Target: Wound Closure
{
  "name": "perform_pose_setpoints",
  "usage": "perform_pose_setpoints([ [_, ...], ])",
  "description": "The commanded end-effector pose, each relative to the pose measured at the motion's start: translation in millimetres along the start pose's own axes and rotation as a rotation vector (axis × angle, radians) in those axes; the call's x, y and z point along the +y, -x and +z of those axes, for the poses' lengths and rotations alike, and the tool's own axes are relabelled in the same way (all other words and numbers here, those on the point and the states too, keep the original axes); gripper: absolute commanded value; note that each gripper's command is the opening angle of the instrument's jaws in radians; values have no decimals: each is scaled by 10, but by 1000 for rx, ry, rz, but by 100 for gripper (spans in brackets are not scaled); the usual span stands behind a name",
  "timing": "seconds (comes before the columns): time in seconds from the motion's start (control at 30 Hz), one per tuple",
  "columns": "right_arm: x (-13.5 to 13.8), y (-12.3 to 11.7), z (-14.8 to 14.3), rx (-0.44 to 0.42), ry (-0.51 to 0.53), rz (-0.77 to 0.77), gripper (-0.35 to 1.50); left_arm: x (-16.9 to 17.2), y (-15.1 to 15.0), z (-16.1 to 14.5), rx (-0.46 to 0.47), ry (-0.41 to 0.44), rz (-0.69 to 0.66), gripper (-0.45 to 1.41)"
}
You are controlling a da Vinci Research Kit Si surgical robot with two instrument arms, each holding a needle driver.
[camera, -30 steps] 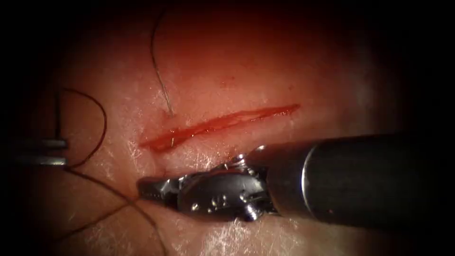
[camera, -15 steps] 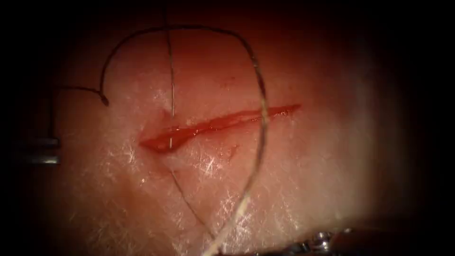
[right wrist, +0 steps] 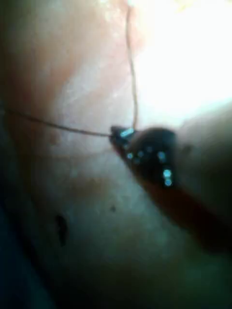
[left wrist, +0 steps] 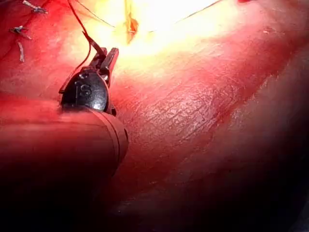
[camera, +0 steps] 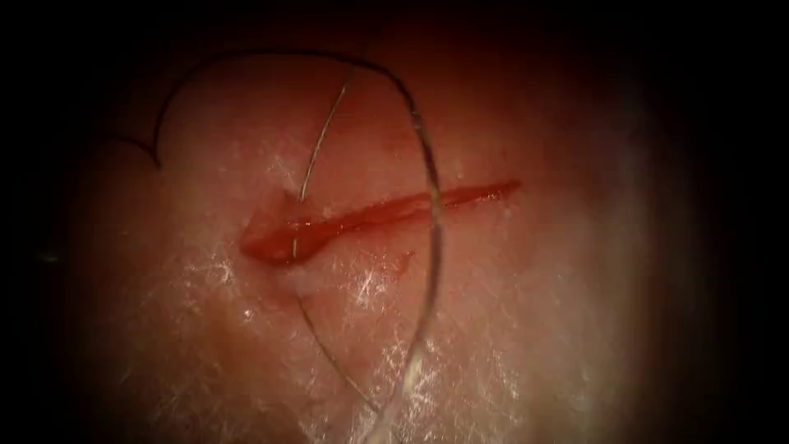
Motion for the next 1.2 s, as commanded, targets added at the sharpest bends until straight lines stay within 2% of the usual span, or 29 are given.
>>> perform_pose_setpoints([
  [0.03,-4,-1,14,0,3,4,-35,-1,6,6,1,1,0,-45],
  [0.2,-6,-2,15,9,-5,13,-35,-2,7,4,3,-1,0,-45],
  [0.53,-43,3,7,-8,-166,74,-35,-6,10,-4,0,-5,2,-45],
  [0.57,-41,2,5,-2,-156,87,-15,-7,11,-8,2,-6,2,-45],
  [0.6,-38,2,3,12,-136,101,27,-8,12,-10,2,-7,2,-45],
  [0.63,-34,1,0,40,-84,127,84,-9,12,-14,1,-8,8,-45],
  [0.67,-30,0,-3,58,-38,136,109,-10,13,-18,3,-9,14,-45],
  [0.7,-25,-1,-5,68,-5,153,125,-11,13,-22,6,-7,19,-45],
  [0.77,-16,-3,-12,80,44,173,140,-14,13,-31,11,-7,29,-45],
  [1.03,-1,-5,-34,89,59,195,141,-33,-2,-108,35,-81,69,-45],
  [1.1,-1,-4,-39,92,56,201,136,-36,-7,-125,47,-110,69,-45],
  [1.2,3,-3,-48,103,66,232,126,-39,-9,-133,52,-156,65,-45],
])
